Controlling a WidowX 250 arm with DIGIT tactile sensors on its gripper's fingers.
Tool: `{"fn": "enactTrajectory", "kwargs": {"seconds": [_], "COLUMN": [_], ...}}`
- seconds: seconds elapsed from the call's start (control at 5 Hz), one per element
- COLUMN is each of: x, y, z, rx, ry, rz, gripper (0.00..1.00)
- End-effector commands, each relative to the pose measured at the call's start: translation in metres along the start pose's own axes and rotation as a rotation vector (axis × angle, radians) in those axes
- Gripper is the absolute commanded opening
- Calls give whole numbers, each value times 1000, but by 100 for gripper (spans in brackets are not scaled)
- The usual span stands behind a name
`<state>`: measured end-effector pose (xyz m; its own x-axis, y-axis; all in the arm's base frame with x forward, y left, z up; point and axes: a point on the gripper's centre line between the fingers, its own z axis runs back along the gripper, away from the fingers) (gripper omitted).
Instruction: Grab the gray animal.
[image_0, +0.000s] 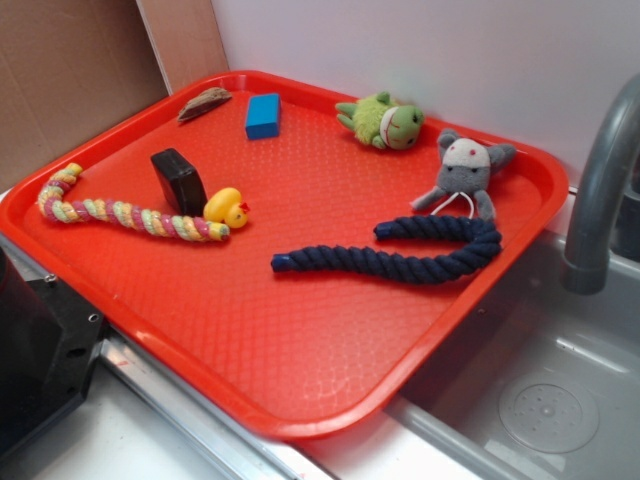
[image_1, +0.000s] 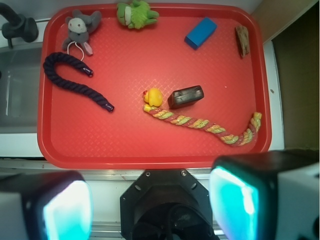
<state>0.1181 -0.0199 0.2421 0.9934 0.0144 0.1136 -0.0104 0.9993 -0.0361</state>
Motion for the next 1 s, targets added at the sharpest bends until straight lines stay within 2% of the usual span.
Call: {"fn": "enactTrajectory", "kwargs": {"seconds": [0.0,0.2,0.4,0.6,0.8], "x": [0,45,96,117,133], "y": [0,-6,-45,-65,-77], "z": [0,-48,-79,-106,-126], "rx": [0,84,-44,-110,-193], "ry": [0,-52,-184,-194,-173], "rz": [0,93,160,322,330], "gripper": [100,100,100,100,100]}}
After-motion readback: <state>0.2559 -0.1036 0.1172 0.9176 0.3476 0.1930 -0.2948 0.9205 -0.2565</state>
